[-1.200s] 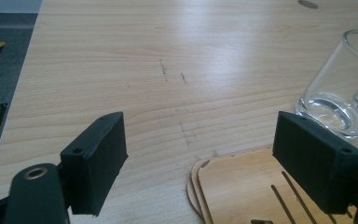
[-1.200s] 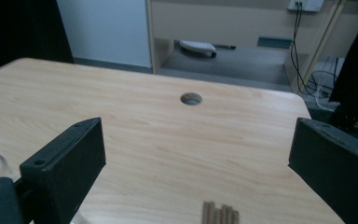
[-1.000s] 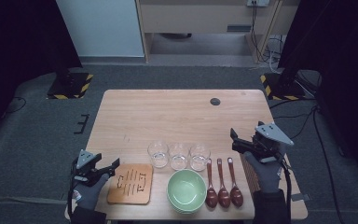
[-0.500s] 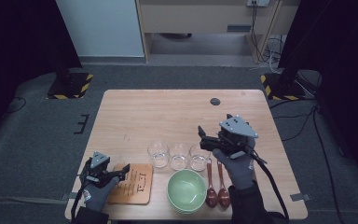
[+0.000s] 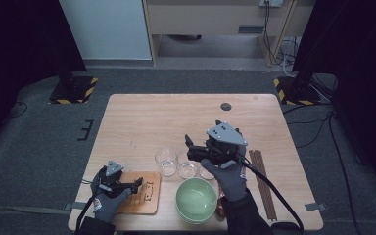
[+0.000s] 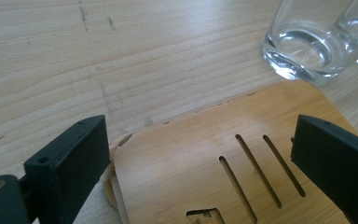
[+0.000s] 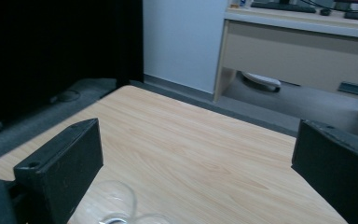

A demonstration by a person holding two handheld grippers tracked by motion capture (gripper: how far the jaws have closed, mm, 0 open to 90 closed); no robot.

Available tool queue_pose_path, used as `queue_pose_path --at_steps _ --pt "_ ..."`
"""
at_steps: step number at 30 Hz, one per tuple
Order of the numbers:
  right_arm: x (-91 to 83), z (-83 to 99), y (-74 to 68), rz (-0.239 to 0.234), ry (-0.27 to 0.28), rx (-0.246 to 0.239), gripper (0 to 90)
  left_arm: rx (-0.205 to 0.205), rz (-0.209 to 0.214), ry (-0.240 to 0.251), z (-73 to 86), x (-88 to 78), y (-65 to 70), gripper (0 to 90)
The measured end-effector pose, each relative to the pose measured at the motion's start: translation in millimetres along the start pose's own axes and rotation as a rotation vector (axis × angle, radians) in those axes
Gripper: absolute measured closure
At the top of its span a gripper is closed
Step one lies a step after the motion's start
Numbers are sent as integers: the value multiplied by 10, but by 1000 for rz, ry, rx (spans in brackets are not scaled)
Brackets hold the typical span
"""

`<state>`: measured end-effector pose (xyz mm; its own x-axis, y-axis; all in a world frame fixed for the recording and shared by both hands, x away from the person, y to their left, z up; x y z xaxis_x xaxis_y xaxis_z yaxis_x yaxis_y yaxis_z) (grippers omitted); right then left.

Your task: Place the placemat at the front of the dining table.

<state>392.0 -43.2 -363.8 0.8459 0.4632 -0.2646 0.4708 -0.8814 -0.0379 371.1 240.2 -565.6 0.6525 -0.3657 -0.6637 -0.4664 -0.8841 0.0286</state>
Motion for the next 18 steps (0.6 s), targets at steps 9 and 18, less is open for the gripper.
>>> queue_pose_path --at_steps 9,18 --pt "58 -51 -398 -54 13 -11 5 43 -18 -44 42 55 0 10" --pt "145 -49 -709 -92 2 4 5 35 -20 -35 45 76 -17 0"
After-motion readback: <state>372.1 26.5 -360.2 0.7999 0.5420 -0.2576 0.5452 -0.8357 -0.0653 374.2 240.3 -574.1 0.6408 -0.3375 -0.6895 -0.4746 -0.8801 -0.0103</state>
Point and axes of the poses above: each handheld gripper's, and its own axes: x roughly forward along the jaws, z roughly out of its underside, y roughly to its right, the point moved 6 cm from there along x, roughly forward along the jaws, and after that the axes turned 4 degrees about x, right-handed, at the moved point
